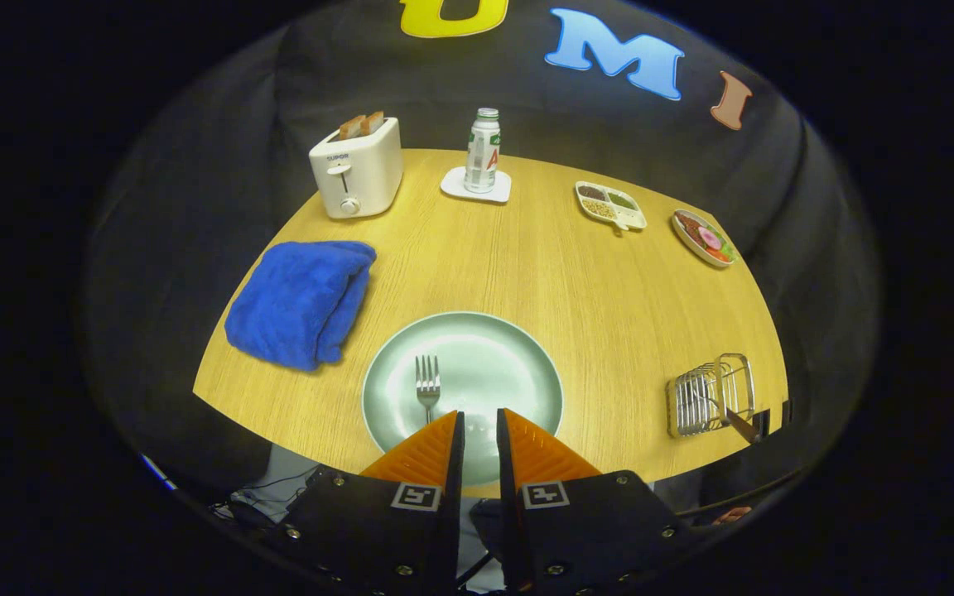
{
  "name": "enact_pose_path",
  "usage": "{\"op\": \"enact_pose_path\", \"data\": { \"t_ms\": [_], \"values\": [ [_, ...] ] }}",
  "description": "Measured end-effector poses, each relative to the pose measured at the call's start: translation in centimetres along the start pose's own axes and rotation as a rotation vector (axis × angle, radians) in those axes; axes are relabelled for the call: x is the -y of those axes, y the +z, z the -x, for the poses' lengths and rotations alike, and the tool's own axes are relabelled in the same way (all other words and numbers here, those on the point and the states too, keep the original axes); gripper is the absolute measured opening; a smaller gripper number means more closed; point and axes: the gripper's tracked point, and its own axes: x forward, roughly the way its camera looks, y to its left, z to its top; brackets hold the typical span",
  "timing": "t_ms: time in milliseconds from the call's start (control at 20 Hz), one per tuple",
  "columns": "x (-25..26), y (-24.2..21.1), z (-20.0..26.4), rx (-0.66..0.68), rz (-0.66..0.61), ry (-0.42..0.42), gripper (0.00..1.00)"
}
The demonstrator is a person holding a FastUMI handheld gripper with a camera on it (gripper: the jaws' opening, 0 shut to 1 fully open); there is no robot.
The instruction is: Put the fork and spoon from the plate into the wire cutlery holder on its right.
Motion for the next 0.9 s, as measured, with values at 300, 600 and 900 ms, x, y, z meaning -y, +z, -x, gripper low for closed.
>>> {"op": "enact_pose_path", "data": {
  "t_ms": [300, 600, 900],
  "values": [
    [-1.7, -2.0, -2.3, -0.063, 0.017, 0.029, 0.21],
    [-2.8, -3.7, -4.1, -0.122, 0.017, 0.053, 0.21],
    [-4.0, -6.0, -5.9, -0.185, 0.001, 0.1, 0.21]
  ]
}}
